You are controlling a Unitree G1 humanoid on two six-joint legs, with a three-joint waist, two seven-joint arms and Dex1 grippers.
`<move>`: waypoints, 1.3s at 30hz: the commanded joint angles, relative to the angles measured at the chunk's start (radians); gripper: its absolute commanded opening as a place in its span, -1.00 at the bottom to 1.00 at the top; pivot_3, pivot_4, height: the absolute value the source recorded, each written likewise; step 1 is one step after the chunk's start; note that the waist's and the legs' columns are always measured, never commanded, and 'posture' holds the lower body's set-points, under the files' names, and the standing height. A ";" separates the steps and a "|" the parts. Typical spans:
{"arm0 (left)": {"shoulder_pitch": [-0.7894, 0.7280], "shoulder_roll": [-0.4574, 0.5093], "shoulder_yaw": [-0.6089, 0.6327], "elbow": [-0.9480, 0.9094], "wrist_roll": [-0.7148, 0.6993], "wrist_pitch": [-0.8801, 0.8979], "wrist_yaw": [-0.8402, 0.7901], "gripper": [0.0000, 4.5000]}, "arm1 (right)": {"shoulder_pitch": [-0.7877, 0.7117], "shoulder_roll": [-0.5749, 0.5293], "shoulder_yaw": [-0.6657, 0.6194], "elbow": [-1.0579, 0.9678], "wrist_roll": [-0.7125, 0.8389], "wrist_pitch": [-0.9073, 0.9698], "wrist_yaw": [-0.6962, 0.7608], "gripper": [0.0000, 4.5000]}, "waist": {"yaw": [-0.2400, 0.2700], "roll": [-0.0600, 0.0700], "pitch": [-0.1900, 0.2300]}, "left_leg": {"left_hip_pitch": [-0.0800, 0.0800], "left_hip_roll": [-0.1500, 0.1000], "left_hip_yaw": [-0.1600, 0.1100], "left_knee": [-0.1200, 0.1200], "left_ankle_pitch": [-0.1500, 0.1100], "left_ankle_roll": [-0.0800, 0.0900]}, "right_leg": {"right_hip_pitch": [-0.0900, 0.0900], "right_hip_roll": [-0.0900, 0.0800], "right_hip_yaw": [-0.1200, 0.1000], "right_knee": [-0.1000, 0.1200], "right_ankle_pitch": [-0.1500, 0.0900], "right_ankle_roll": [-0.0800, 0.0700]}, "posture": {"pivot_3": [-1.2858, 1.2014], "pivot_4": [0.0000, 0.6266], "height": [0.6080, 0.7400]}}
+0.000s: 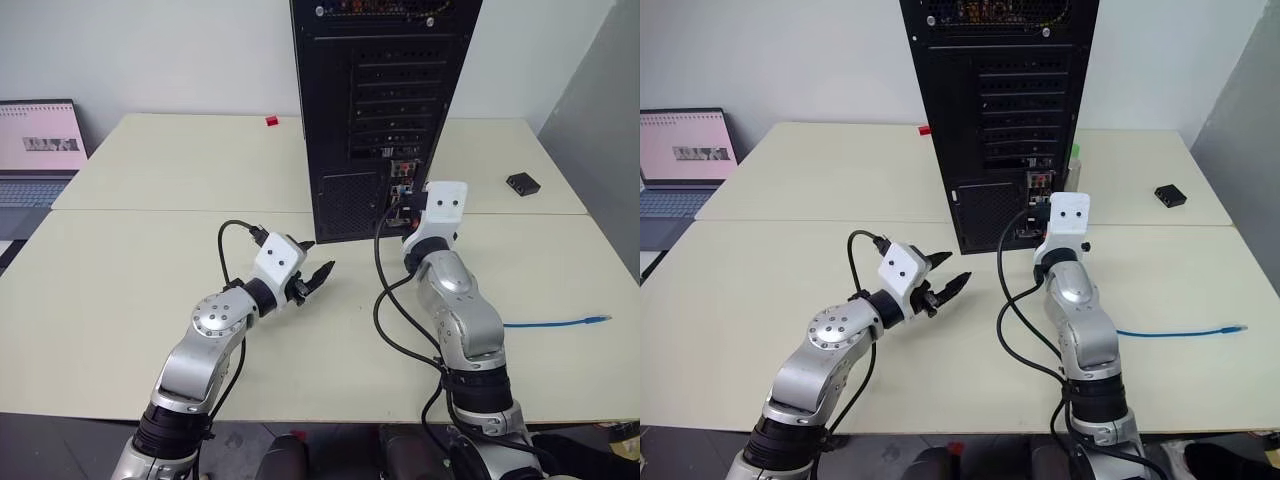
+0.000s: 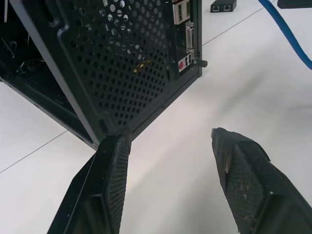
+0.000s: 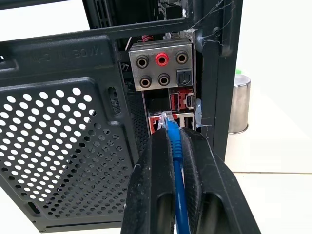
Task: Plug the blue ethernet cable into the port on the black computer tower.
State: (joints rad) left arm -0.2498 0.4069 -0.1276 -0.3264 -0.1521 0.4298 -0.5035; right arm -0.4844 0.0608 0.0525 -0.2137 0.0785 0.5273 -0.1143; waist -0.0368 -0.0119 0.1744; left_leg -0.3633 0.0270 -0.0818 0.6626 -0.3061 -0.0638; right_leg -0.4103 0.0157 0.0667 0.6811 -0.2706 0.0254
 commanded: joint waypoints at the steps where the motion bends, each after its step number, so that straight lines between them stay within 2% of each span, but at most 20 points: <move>1: -0.014 -0.004 0.003 -0.037 0.003 -0.013 0.001 0.23 | -0.024 0.013 0.005 -0.016 -0.010 -0.023 0.001 -1.00 | -0.001 0.000 0.000 | 0.000 0.000 0.000 0.000 0.000 0.000 | 0.000 0.000 0.000 0.000 0.000 0.000 | 0.03 -0.52 1.00; 27: -0.010 -0.011 0.004 -0.031 0.013 -0.020 0.004 0.23 | 0.009 0.047 0.011 0.006 -0.060 -0.036 -0.020 -1.00 | -0.004 0.000 0.000 | 0.000 0.000 0.000 0.000 0.000 0.000 | 0.000 0.000 0.000 0.000 0.000 0.000 | 0.03 -0.52 1.00; 39: -0.010 -0.015 0.002 -0.036 0.017 -0.021 0.002 0.23 | -0.029 0.081 0.002 0.005 -0.060 -0.033 -0.046 -1.00 | -0.005 0.000 0.000 | 0.000 0.000 0.000 0.000 0.000 0.000 | 0.000 0.000 0.000 0.000 0.000 0.000 | 0.03 -0.52 1.00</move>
State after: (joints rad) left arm -0.2496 0.3945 -0.1277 -0.3264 -0.1376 0.4282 -0.5024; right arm -0.4799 0.1293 0.0510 -0.1856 0.0181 0.5087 -0.1579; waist -0.0415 -0.0117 0.1745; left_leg -0.3637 0.0270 -0.0816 0.6621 -0.3061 -0.0638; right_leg -0.4108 0.0157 0.0672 0.6806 -0.2706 0.0254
